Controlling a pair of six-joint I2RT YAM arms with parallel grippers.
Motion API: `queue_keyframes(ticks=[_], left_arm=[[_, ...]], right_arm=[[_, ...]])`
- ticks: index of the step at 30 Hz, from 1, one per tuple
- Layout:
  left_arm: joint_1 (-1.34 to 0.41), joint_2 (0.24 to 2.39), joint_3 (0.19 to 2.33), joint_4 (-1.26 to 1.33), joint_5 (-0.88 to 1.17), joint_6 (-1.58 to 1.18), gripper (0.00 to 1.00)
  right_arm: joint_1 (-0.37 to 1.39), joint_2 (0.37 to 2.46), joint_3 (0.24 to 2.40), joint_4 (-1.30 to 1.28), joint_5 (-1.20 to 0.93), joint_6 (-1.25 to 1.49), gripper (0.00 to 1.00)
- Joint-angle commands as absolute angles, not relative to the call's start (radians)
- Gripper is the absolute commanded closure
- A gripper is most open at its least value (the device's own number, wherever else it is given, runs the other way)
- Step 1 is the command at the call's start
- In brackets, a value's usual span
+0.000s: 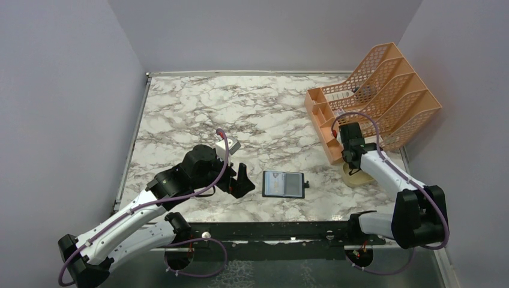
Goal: Put the credit cards into the card holder
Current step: Pick up the credit card from the storage box.
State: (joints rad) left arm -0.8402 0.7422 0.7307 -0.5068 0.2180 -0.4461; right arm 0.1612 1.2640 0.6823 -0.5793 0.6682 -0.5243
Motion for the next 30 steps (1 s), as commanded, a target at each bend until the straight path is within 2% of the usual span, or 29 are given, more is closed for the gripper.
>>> queue_keyframes(ticks=[1, 12, 19, 24, 30], left_arm=[[-0.844, 0.730, 0.747, -0.516, 0.191, -0.451, 0.01], [-0.842, 0.692, 0.747, -0.528, 0.115, -0.465, 0.02], [-0.842, 0.631, 0.726, -0.508, 0.006, -0.491, 0.05], [-0.842, 0.490, 0.650, -0.418, -0.021, -0.513, 0.15], [-0.842, 0.461, 0.657, -0.382, 0.011, -0.658, 0.26]], right_arm=[[0.154, 1.236, 0.761, -0.711, 0.561, -0.468, 0.99], [0.154, 1.214, 1.075, -1.005, 0.386, -0.382, 0.99], [0.155, 1.177, 1.239, -0.983, 0.076, -0.255, 0.99], [0.155, 1.136, 1.186, -0.843, -0.111, -0.001, 0.99], [0.154, 1.055, 0.958, -0.568, -0.537, 0.295, 0.99]])
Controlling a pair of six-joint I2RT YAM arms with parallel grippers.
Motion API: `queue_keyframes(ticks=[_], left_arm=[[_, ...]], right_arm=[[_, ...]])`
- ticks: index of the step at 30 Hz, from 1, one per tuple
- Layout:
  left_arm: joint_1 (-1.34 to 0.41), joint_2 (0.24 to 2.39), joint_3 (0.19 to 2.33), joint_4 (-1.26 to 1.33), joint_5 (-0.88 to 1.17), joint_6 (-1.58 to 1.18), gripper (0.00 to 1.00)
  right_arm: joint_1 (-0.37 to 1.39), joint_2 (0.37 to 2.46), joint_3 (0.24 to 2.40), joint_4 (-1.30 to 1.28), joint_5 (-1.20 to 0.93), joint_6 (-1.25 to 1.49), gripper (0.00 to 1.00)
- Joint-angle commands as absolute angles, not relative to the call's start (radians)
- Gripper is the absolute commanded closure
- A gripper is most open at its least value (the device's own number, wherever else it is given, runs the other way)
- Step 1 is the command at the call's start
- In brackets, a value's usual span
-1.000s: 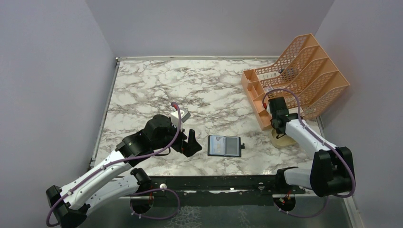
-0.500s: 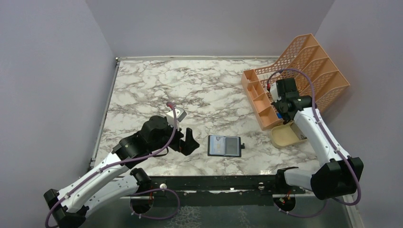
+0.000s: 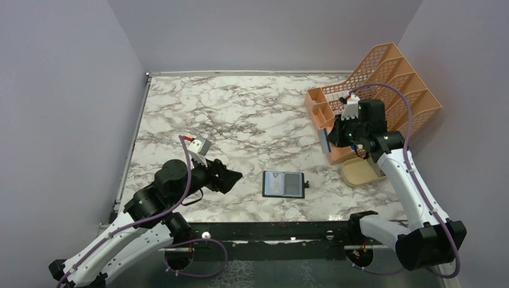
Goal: Put the credit cards into the card holder
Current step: Pick up the credit card from the storage box, then insert the credit card into the card holder.
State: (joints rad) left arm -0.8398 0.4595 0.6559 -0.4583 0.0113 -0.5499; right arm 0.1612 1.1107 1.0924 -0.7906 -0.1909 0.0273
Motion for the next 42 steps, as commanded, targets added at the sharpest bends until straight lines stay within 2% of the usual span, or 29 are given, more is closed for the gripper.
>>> queue_keyframes(ticks=[1, 9, 20, 27, 36, 39, 42], left_arm=[[-0.842, 0.469, 0.653, -0.366, 0.026, -0.677, 0.27], [-0.842, 0.667, 0.643, -0.190, 0.118, -0.795, 0.34], [-0.842, 0.950, 0.618, 0.300, 0.313, -1.023, 0.56], [-0.844, 1.080, 0.693, 0.375, 0.376, -1.042, 0.58], [-0.844, 1.151, 0.689, 0.477, 0.428, -1.091, 0.60], [-0.847, 1.166, 0.687, 0.495, 0.435, -1.102, 0.74], [-0.849, 1.162, 0.677, 0.503, 0.423, -1.107, 1.00]], right_arm=[[0.155, 1.034, 0.908, -0.494, -0.594, 0.346, 0.99], [0.174, 0.987, 0.696, -0.124, -0.840, 0.634, 0.99], [0.244, 0.881, 0.442, 0.441, -0.911, 1.098, 0.99], [0.253, 0.882, 0.405, 0.520, -0.929, 1.176, 0.99], [0.263, 0.881, 0.367, 0.571, -0.946, 1.224, 0.99], [0.265, 0.880, 0.356, 0.567, -0.946, 1.217, 0.99], [0.265, 0.888, 0.339, 0.568, -0.952, 1.197, 0.99]])
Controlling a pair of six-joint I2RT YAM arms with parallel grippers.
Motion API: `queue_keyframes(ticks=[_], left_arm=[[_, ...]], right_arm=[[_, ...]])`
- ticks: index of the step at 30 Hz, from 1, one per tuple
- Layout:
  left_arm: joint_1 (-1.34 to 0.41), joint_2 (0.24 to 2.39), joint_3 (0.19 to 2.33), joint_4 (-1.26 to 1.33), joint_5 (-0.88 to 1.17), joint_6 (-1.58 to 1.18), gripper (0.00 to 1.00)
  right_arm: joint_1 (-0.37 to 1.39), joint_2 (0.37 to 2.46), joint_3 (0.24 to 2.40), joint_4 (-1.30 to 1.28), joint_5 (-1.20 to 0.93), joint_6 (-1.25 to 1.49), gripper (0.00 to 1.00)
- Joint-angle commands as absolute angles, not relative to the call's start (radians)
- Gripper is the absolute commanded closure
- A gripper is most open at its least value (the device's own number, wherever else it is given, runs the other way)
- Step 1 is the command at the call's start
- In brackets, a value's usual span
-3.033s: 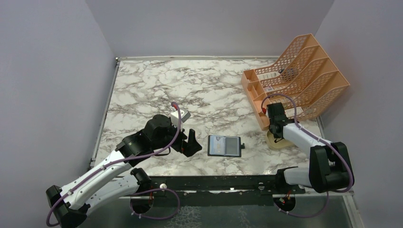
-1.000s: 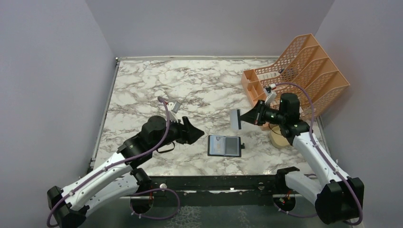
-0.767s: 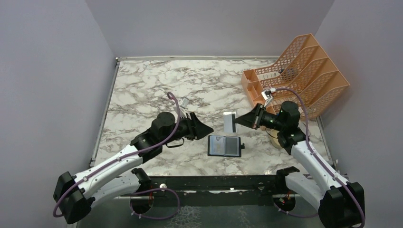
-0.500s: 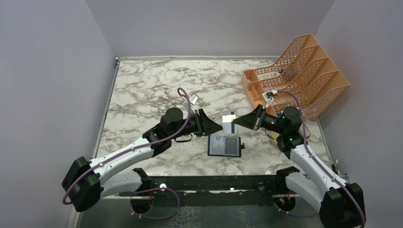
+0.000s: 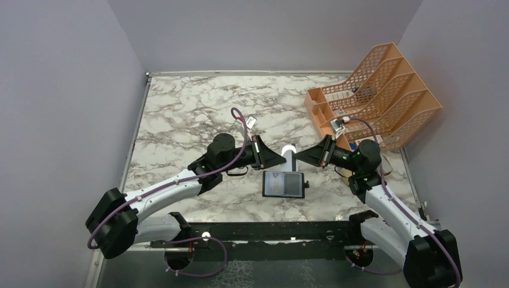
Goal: Put the credit cards into the card holder
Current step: Insert the credit card into the card holder.
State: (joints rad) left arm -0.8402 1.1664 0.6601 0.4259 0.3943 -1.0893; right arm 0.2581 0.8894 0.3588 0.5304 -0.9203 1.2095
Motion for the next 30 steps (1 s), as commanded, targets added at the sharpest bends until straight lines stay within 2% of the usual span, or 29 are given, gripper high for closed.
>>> queue_keyframes(ticks=[1, 3, 7, 10, 17, 20, 25, 28, 30], left_arm=[[-0.850, 1.158, 0.671, 0.503, 0.420, -1.105, 1.00], [-0.848, 1.147, 0.653, 0.503, 0.405, -1.101, 1.00], [-0.847, 1.126, 0.612, 0.469, 0.364, -1.065, 1.00], [-0.845, 1.119, 0.603, 0.379, 0.322, -1.029, 1.00], [-0.837, 1.149, 0.670, 0.082, 0.234, -0.873, 1.00], [-0.829, 1.181, 0.666, 0.075, 0.267, -0.858, 1.00], [-0.819, 1.239, 0.655, 0.098, 0.345, -0.848, 1.00], [-0.818, 1.265, 0.644, 0.123, 0.371, -0.855, 1.00], [-0.813, 1.285, 0.645, 0.121, 0.385, -0.861, 1.00]], right_arm=[[0.265, 0.892, 0.336, 0.562, -0.957, 1.181, 0.99], [0.265, 0.903, 0.343, 0.513, -0.970, 1.120, 0.97], [0.265, 0.890, 0.387, 0.309, -0.923, 0.973, 0.63], [0.265, 0.864, 0.443, 0.115, -0.827, 0.840, 0.51], [0.266, 0.932, 0.586, -0.252, -0.544, 0.587, 0.49], [0.269, 0.970, 0.579, -0.293, -0.493, 0.567, 0.49], [0.332, 1.063, 0.576, -0.329, -0.418, 0.541, 0.41], [0.416, 1.116, 0.598, -0.354, -0.333, 0.519, 0.43], [0.456, 1.144, 0.619, -0.372, -0.273, 0.506, 0.48]])
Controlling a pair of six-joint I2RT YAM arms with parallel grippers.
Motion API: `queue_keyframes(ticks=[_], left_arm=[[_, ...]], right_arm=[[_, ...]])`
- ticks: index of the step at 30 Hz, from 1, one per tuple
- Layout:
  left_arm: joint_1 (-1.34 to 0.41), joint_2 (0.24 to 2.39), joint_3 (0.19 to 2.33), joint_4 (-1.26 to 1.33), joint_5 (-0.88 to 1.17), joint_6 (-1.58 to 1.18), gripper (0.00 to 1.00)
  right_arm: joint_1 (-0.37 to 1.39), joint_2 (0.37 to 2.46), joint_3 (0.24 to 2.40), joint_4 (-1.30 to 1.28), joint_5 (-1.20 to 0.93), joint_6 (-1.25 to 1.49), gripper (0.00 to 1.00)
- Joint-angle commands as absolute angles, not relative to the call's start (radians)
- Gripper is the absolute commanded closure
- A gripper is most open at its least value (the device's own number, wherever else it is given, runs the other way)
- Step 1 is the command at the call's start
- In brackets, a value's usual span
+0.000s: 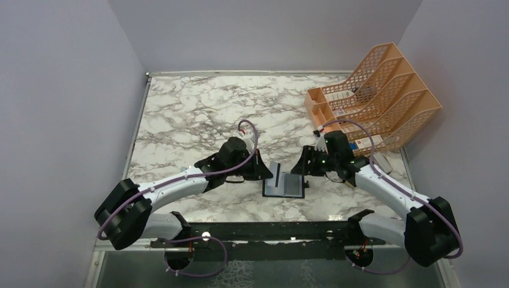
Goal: Put the credit cards into the card holder
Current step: Insert the credit card into the card holder.
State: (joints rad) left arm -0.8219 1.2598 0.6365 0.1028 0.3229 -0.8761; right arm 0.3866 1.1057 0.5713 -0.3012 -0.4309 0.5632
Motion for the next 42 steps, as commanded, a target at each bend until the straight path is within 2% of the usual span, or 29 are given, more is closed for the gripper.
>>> queue_keyframes(ticks=[1, 4, 7, 13, 20, 24, 31, 42], left_arm=[[-0.807, 1.294, 0.644, 0.118, 0.390, -0.868, 1.00], [-0.778, 1.306, 0.628, 0.123, 0.413, -0.894, 1.00], [-0.751, 1.310, 0.614, 0.144, 0.452, -0.903, 1.00], [-0.747, 1.360, 0.621, 0.198, 0.515, -0.908, 1.00], [-0.747, 1.422, 0.637, 0.199, 0.538, -0.914, 1.00], [-0.750, 1.457, 0.630, 0.227, 0.555, -0.924, 1.00], [-0.765, 1.529, 0.656, 0.275, 0.601, -0.942, 1.00], [-0.773, 1.584, 0.675, 0.275, 0.596, -0.937, 1.00]], right_arm=[[0.469, 1.156, 0.628, -0.382, -0.240, 0.500, 0.51], [0.487, 1.182, 0.643, -0.401, -0.174, 0.480, 0.55], [0.499, 1.208, 0.648, -0.421, -0.122, 0.460, 0.54], [0.501, 1.262, 0.632, -0.391, -0.143, 0.435, 0.54], [0.503, 1.327, 0.599, -0.324, -0.179, 0.436, 0.61], [0.508, 1.325, 0.590, -0.324, -0.161, 0.428, 0.72], [0.509, 1.313, 0.586, -0.337, -0.135, 0.442, 0.78], [0.511, 1.323, 0.578, -0.326, -0.155, 0.453, 0.79]])
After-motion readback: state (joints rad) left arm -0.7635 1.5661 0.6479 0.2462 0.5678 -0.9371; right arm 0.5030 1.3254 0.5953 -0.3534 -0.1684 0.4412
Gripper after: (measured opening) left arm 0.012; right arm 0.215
